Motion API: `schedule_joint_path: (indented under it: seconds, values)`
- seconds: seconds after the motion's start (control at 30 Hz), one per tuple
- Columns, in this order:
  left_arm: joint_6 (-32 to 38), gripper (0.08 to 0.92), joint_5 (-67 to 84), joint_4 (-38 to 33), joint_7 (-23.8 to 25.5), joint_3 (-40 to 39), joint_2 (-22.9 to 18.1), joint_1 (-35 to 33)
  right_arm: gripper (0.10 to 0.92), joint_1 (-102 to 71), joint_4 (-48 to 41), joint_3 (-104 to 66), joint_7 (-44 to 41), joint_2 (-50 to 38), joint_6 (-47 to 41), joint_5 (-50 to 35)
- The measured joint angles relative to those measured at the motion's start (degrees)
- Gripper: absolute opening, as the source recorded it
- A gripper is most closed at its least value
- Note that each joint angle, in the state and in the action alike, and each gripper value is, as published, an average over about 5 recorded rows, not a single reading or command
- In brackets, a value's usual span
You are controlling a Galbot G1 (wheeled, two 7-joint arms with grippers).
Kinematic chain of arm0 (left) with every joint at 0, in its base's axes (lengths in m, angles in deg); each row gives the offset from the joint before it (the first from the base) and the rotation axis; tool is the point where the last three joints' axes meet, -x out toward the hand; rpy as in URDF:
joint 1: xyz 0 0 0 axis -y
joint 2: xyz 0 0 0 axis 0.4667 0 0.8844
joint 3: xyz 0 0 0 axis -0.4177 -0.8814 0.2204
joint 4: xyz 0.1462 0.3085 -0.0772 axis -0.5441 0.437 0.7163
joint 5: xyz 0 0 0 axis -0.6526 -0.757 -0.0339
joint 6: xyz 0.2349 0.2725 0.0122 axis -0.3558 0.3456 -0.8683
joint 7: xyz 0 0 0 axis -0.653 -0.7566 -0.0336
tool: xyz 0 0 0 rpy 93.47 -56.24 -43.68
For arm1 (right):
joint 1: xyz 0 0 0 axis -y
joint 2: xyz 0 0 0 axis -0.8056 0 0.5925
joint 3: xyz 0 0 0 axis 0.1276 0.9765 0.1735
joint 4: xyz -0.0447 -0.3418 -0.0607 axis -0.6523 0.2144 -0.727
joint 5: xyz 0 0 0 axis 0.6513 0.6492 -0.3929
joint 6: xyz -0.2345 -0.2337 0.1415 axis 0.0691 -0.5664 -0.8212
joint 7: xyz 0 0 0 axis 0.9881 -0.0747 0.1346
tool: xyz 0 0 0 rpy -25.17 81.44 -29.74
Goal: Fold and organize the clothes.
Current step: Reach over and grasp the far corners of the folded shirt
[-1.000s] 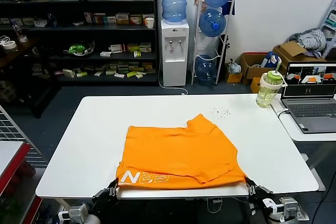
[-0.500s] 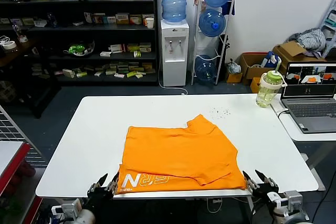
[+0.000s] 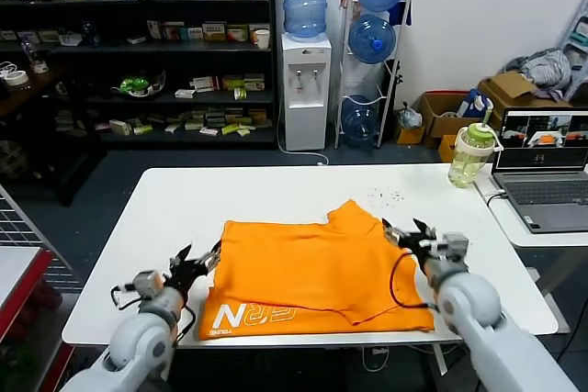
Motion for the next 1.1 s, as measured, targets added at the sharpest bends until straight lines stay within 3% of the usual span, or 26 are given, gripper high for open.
schedule_joint_path:
  seconds: [0.23,0.43,0.7,1.1]
  values:
    - [-0.9,0.823,0.76,13.18,2.96,-5.76,-2.8,12.08,0.823,11.02,-13.65,6.43,-1.97,4.97,-0.75,0.5]
    - [-1.57,0.823,0.97,20.13,4.52,-9.13,-4.19,17.78,0.823,15.22,-20.92,9.05,-3.74,6.92,-1.29,1.53]
    - [-2.12,0.823,0.55,25.29,5.29,-11.97,-5.66,21.72,0.823,17.71,-25.83,11.06,-5.52,8.14,-1.99,1.89]
    - [-3.5,0.819,-0.32,27.63,4.42,-15.02,-6.32,24.65,0.802,19.36,-29.69,12.7,-7.42,9.57,-3.34,1.98]
